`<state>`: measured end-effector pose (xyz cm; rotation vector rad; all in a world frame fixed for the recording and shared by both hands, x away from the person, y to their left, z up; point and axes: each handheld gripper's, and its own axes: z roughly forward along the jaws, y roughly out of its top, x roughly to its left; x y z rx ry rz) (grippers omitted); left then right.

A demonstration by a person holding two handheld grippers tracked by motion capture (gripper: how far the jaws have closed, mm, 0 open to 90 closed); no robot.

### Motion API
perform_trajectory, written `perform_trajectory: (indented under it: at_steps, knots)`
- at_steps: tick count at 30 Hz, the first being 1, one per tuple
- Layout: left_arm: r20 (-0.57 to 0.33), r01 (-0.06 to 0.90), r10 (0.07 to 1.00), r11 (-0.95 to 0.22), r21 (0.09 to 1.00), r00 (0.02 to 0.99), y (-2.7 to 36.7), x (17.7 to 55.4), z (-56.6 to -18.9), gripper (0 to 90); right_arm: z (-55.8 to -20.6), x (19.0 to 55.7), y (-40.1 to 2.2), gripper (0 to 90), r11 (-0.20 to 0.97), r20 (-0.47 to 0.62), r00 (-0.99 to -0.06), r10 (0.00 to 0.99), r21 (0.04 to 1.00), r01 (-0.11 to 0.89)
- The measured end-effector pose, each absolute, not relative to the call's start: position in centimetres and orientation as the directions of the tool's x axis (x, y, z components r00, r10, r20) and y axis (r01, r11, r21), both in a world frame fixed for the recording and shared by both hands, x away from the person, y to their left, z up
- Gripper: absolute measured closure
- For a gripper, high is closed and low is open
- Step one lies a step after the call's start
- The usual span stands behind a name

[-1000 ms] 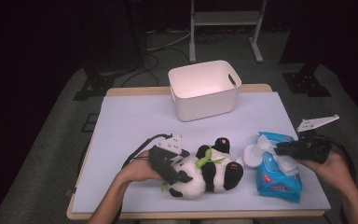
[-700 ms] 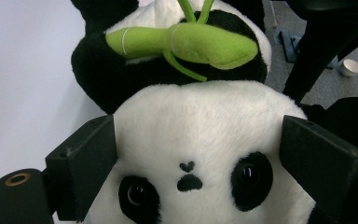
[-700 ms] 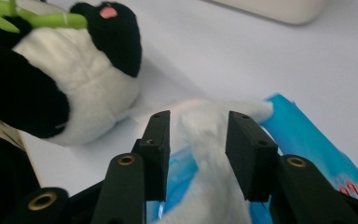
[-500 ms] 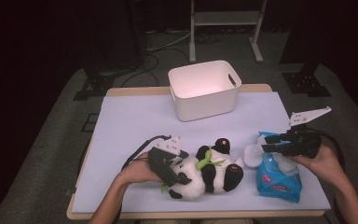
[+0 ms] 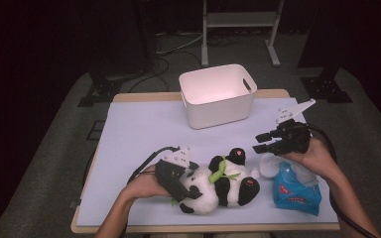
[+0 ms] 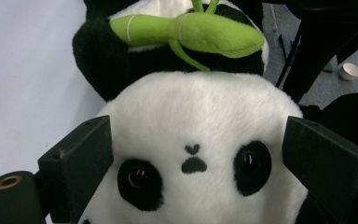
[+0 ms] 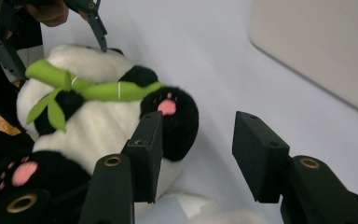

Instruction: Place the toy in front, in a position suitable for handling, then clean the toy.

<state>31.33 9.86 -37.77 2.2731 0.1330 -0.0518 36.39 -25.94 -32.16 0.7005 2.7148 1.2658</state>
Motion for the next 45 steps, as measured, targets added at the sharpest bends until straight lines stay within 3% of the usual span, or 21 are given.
perform_trajectory:
  at_steps: [20,45]
  knots:
    - [-0.073,0.126,0.109,-0.619,0.775,0.991,11.1,31.1,-37.3,8.5,-30.2,42.0,-20.9,45.8,0.627,0.038,-0.944,0.326,0.739,0.247]
    - [-0.063,0.133,0.135,-0.603,0.787,0.989,12.3,30.9,-36.9,8.5,-30.1,44.5,-20.7,42.8,0.623,0.027,-0.932,0.362,0.737,0.263]
